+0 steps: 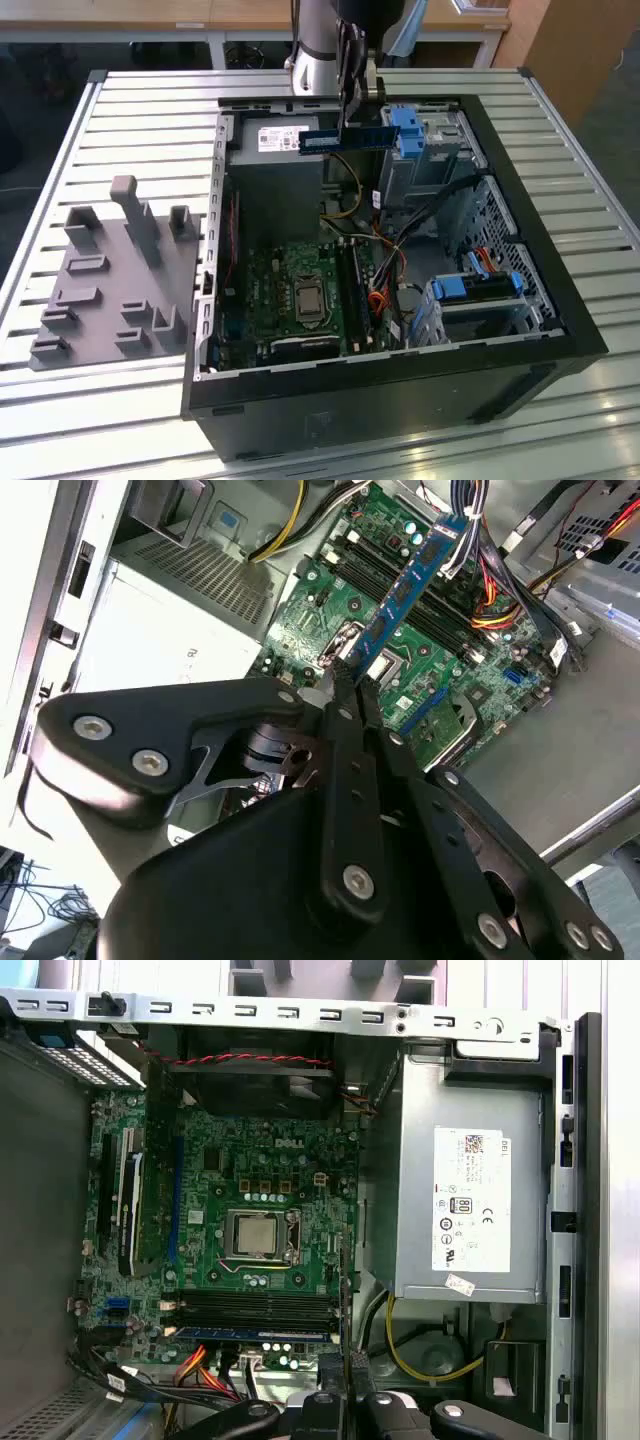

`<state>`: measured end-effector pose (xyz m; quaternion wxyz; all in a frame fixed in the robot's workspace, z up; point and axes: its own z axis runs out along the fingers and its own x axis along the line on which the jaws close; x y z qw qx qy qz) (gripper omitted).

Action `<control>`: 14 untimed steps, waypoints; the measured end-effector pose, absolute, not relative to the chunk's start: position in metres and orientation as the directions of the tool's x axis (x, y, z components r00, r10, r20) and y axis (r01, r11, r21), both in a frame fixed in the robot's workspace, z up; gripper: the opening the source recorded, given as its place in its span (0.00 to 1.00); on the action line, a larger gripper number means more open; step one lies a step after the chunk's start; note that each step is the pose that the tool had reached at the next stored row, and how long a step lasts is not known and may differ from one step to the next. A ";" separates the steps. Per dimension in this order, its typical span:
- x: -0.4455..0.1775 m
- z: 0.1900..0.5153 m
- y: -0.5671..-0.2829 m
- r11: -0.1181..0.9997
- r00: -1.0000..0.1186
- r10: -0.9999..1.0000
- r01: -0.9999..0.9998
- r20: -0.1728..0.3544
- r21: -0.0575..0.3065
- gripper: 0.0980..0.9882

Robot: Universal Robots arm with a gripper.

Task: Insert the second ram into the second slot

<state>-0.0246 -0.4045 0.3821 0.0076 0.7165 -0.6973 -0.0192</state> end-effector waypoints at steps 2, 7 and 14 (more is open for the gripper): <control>-0.025 0.382 -0.404 -0.027 0.027 -0.999 -0.999 -0.017 0.038 0.04; -0.025 0.382 -0.405 -0.027 0.027 -1.000 -0.999 -0.017 0.038 0.04; -0.025 0.382 -0.409 -0.027 0.027 -0.999 -0.999 -0.017 0.038 0.04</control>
